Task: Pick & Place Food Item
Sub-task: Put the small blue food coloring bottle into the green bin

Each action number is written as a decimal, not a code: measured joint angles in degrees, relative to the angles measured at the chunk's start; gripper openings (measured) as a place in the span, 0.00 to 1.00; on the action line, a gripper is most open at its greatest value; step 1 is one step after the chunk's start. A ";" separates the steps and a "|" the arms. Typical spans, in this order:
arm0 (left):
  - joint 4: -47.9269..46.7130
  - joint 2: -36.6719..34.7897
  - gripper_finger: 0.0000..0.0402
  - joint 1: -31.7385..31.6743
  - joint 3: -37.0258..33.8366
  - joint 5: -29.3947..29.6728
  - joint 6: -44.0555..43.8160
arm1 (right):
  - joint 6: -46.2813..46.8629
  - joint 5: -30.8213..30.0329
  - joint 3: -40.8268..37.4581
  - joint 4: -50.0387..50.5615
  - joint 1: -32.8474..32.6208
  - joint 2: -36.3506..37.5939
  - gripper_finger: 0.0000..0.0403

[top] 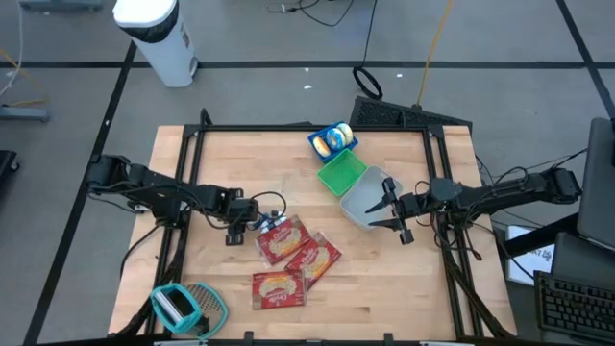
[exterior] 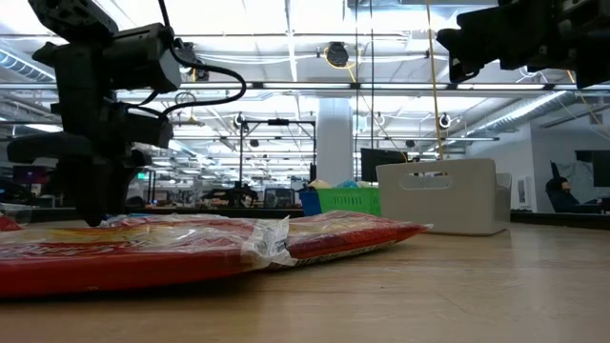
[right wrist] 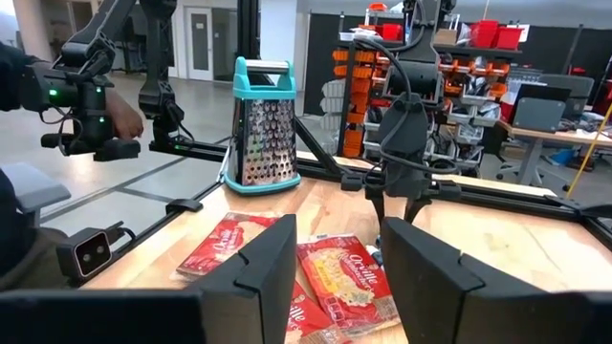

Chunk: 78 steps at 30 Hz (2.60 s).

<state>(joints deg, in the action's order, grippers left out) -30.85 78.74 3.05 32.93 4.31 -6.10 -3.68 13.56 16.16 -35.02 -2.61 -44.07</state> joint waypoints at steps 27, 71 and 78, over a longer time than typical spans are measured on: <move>2.04 -0.79 0.16 -0.17 12.09 16.42 15.47 | 7.77 -15.88 0.01 -0.41 0.00 -0.78 0.35; 57.64 15.04 0.17 -3.39 13.46 28.88 55.76 | 31.50 -18.02 26.29 -15.00 11.68 -50.59 0.51; 57.62 15.04 0.17 -3.41 13.46 28.70 55.07 | 31.50 -15.79 26.29 -14.43 12.08 -50.60 0.40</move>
<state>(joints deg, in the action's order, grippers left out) 26.77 93.78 -0.36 46.39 33.01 48.97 27.81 -2.23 42.46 -49.45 9.47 -94.67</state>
